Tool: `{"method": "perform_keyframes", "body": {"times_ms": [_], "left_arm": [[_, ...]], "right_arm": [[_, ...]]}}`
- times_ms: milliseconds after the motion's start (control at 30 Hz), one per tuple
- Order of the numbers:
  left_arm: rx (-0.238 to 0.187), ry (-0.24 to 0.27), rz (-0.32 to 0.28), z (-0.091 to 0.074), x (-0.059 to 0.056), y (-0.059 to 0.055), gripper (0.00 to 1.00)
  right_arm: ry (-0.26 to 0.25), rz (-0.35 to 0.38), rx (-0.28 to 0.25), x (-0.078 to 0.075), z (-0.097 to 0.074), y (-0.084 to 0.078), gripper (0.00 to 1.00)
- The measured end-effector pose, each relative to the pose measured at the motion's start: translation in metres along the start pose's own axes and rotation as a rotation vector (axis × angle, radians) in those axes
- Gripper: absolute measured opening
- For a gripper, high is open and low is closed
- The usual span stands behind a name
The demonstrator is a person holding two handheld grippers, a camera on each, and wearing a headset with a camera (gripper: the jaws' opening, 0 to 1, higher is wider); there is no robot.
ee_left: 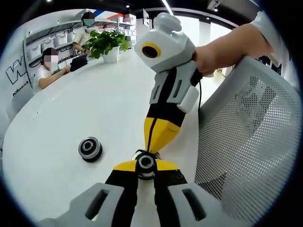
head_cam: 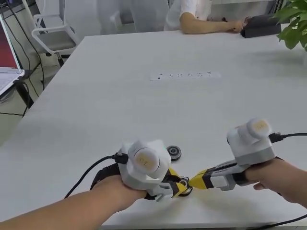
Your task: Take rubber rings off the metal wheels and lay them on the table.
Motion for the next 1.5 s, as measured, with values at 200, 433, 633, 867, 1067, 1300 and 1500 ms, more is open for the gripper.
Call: {"method": "perform_keyframes", "body": {"times_ms": [200,433,633,867,1067,1300,1500], "left_arm": [[0.0,-0.001,-0.001,0.0,0.0,0.0,0.07],[0.0,0.0,-0.001,0.0,0.0,0.0,0.07],[0.0,-0.003,-0.002,0.0,0.0,0.001,0.07],[-0.003,0.0,-0.006,0.001,0.0,0.001,0.07],[-0.011,-0.003,-0.012,0.001,0.001,0.001,0.07],[-0.016,-0.012,-0.009,0.001,0.001,0.001,0.07],[-0.016,-0.018,0.008,0.001,0.001,0.002,0.07]], "right_arm": [[0.007,0.0,-0.004,0.001,0.002,0.001,0.0],[0.014,-0.005,-0.007,0.003,0.003,0.002,0.0],[0.102,0.01,-0.013,0.016,0.005,0.004,0.0],[0.056,0.0,-0.033,0.008,0.003,0.004,0.0],[0.037,-0.009,-0.025,0.004,0.002,0.002,0.0],[0.022,-0.009,-0.034,0.002,0.0,0.003,0.0],[0.017,-0.009,-0.038,0.001,-0.001,0.003,0.0]]}}
Point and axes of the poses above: the centre of the closed fingertips' face, and the gripper's own axes: z roughly forward along the fingers, x roughly to its left, y roughly out of its top, the point moved 4 cm from there along -z, roughly backward along the fingers, and after that the axes turned 1 degree about x, right-handed, at the moved point
